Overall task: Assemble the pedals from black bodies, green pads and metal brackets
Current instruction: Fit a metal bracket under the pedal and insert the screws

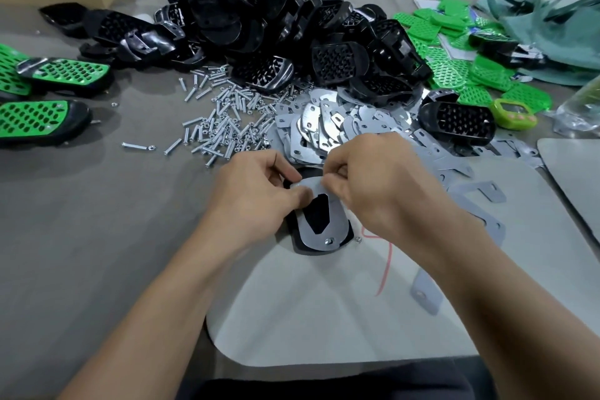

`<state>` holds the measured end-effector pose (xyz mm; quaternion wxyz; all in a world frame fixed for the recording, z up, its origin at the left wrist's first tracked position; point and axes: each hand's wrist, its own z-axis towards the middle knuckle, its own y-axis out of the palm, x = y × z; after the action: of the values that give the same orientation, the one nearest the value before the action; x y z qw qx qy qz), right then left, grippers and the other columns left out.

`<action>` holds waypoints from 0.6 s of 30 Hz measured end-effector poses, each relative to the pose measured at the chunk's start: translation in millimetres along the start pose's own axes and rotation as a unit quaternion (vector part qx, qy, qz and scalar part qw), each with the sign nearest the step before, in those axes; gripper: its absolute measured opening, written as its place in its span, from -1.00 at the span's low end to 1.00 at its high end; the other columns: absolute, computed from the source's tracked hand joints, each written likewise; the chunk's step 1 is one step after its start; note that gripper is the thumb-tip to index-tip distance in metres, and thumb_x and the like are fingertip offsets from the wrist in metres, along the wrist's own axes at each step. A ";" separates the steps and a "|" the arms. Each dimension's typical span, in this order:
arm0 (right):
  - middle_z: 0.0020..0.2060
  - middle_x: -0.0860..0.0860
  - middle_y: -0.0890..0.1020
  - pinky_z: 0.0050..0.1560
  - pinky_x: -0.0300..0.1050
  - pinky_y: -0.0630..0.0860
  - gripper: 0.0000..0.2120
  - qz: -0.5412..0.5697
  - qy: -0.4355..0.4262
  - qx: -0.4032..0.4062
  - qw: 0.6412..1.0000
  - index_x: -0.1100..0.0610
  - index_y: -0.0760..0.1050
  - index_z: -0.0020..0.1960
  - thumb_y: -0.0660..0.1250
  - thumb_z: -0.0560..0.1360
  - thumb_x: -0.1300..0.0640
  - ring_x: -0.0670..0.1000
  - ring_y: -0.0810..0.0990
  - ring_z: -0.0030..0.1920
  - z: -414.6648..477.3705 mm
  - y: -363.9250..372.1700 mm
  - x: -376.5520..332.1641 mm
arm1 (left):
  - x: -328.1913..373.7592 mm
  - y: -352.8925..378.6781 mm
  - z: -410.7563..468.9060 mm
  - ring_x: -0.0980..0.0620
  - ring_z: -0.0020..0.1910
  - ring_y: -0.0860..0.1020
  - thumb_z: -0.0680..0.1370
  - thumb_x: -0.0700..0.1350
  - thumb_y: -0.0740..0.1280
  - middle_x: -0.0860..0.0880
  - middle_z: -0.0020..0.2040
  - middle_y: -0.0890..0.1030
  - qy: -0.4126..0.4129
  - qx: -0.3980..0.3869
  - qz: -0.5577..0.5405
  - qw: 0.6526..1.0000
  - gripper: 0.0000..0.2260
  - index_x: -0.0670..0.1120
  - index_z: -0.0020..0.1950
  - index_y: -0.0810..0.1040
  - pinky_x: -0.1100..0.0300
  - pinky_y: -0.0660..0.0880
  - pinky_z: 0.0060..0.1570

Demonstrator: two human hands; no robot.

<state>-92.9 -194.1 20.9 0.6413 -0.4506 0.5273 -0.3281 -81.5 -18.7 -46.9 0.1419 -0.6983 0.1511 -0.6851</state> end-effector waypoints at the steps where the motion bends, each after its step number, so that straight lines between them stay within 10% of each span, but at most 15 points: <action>1: -0.46 0.05 0.50 -0.42 0.00 0.41 -0.86 -0.024 -0.001 -0.015 1.000 0.18 0.53 -0.24 0.35 0.48 0.16 0.10 0.45 -0.39 0.1 -0.4 -3.5 | -0.5 -0.3 -0.1 0.18 -0.55 0.35 0.18 0.09 0.54 0.17 -0.54 0.46 0.000 0.000 0.003 1.000 -0.76 0.21 -0.19 0.63 0.29 0.27 -0.48; 8: -0.37 0.01 0.40 -0.49 -0.12 0.18 -0.69 -0.162 -0.026 -0.062 0.984 0.09 0.29 -0.31 0.35 0.50 0.28 0.00 0.36 -0.41 2.6 0.2 -24.0 | -0.5 -0.4 -0.2 0.19 -0.56 0.34 0.23 0.08 0.61 0.19 -0.54 0.45 -0.004 0.003 0.000 1.000 -0.77 0.20 -0.22 0.63 0.21 0.24 -0.43; 18: -0.40 0.10 0.49 -0.42 -0.01 0.49 -0.86 -0.067 -0.022 -0.041 0.997 0.13 0.46 -0.29 0.31 0.44 0.27 0.16 0.51 -0.35 10.3 -4.1 -5.3 | 0.7 -0.5 -1.6 0.18 -0.56 0.36 0.19 0.09 0.55 0.17 -0.54 0.46 0.000 0.001 -0.006 1.000 -0.76 0.22 -0.19 0.63 0.23 0.27 -0.44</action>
<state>-84.0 -188.5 27.1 0.6100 -0.5179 0.4950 -0.3386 -83.0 -18.5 -46.1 0.1388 -0.6989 0.1463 -0.6862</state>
